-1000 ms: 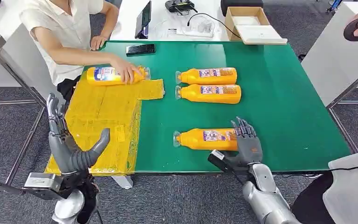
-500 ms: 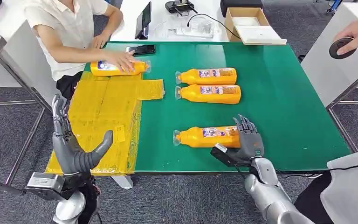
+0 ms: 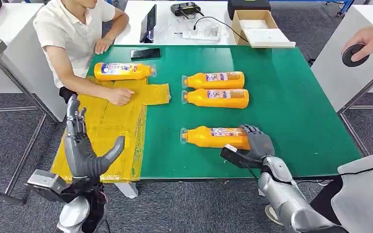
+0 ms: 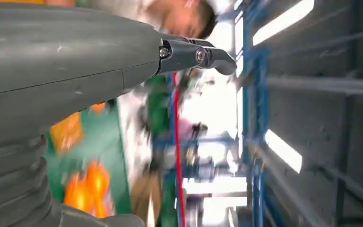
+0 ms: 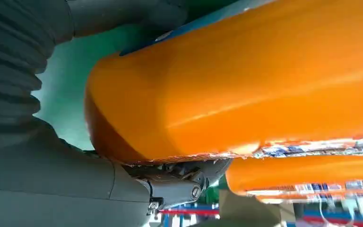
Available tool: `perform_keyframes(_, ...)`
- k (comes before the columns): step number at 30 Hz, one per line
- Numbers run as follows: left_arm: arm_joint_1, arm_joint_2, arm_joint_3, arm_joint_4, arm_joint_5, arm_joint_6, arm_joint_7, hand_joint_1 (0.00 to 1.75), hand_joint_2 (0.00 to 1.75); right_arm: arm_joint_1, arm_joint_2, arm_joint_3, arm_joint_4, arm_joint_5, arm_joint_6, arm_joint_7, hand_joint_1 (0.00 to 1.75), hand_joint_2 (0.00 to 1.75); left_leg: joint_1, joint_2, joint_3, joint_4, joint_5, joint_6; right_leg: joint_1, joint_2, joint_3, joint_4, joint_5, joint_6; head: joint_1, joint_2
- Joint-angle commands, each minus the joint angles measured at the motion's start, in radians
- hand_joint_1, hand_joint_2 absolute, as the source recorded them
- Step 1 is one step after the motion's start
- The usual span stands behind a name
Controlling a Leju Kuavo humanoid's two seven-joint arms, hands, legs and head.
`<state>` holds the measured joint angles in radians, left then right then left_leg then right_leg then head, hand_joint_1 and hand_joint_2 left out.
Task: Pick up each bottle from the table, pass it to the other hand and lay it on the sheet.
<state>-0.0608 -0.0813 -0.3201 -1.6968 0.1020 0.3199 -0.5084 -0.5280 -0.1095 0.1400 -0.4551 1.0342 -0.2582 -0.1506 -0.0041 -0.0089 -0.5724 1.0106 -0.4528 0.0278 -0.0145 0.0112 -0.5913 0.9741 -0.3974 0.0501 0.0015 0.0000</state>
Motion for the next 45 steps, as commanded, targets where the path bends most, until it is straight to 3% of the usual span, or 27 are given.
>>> perform_keyframes(1, -0.054, 0.005, -0.025, 0.100, 0.061, -0.065, 0.027, 0.00, 1.75, 0.031, -0.013, 0.052, 0.141, -0.010, 0.094, -0.025, 1.75, 1.75, 0.002, -0.005, 0.002, -0.002, 0.002, -0.002, 0.002, -0.006, 0.004, -0.003, 0.000, -0.002, 0.000, 0.000)
perform_keyframes(6, -0.066, 0.006, -0.030, 0.104, 0.091, -0.094, 0.032, 0.00, 1.75, 0.044, 0.006, 0.037, 0.126, -0.082, 0.183, -0.155, 1.75, 1.75, 0.002, -0.004, 0.005, -0.003, 0.001, -0.002, 0.002, -0.005, 0.007, -0.003, 0.000, -0.002, 0.001, 0.000)
perform_keyframes(11, -0.044, 0.005, -0.040, 0.076, 0.092, -0.090, 0.033, 0.00, 1.75, 0.060, -0.006, 0.053, 0.110, -0.089, 0.162, -0.158, 1.75, 1.75, 0.003, 0.000, 0.007, -0.003, 0.000, -0.002, 0.003, -0.001, 0.008, -0.004, 0.000, -0.002, 0.001, 0.000)
perform_keyframes(15, -0.022, 0.006, -0.039, 0.065, 0.055, -0.058, 0.006, 0.00, 1.75, 0.081, 0.012, 0.015, 0.073, -0.166, 0.130, -0.245, 1.75, 1.75, 0.003, 0.001, 0.009, -0.002, -0.001, -0.002, 0.003, 0.002, 0.009, -0.003, 0.000, -0.002, 0.001, 0.000)
perform_keyframes(32, -0.021, 0.006, -0.039, 0.065, 0.054, -0.057, 0.006, 0.00, 1.75, 0.082, 0.015, 0.015, 0.073, -0.166, 0.129, -0.244, 1.75, 1.75, 0.003, 0.003, 0.009, -0.001, -0.002, -0.002, 0.003, 0.004, 0.009, -0.002, 0.000, -0.002, 0.000, 0.000)
perform_keyframes(33, 0.055, -0.044, -0.025, 0.084, -0.066, 0.143, -0.028, 0.00, 1.75, 0.159, 0.121, -0.127, -0.143, -0.429, 0.004, -0.455, 1.75, 1.75, 0.003, 0.002, 0.008, -0.002, -0.001, -0.002, 0.003, 0.002, 0.009, -0.003, 0.000, -0.002, 0.000, 0.000)
perform_keyframes(34, 0.128, -0.095, -0.038, 0.154, 0.040, 0.222, -0.002, 0.00, 1.75, 0.345, 0.181, -0.113, -0.605, -0.637, -0.026, -0.433, 1.75, 1.75, 0.003, 0.002, 0.008, -0.002, -0.001, -0.002, 0.003, 0.002, 0.009, -0.003, 0.001, -0.002, 0.001, 0.000)
perform_keyframes(37, 0.143, -0.081, -0.082, 0.193, 0.159, 0.187, 0.038, 0.00, 1.75, 0.428, 0.192, -0.075, -0.824, -0.747, -0.081, -0.405, 1.75, 1.75, 0.002, 0.006, 0.002, -0.002, -0.003, -0.002, 0.002, 0.007, 0.003, 0.000, -0.001, -0.002, 0.000, 0.000)
perform_keyframes(40, 0.143, -0.039, -0.136, 0.202, 0.259, 0.098, 0.076, 0.00, 1.75, 0.459, 0.209, -0.064, -0.945, -0.834, -0.167, -0.421, 1.75, 1.75, 0.001, 0.000, -0.007, -0.001, -0.002, -0.002, 0.001, 0.003, -0.005, 0.001, -0.002, -0.001, 0.000, 0.000)
perform_keyframes(45, 0.128, 0.000, -0.202, 0.202, 0.253, -0.031, 0.108, 0.00, 1.75, 0.433, 0.214, -0.061, -0.907, -0.909, -0.172, -0.449, 1.75, 1.75, 0.002, -0.001, -0.010, -0.001, -0.003, -0.001, 0.001, 0.001, -0.007, 0.001, -0.002, -0.001, 0.000, 0.000)
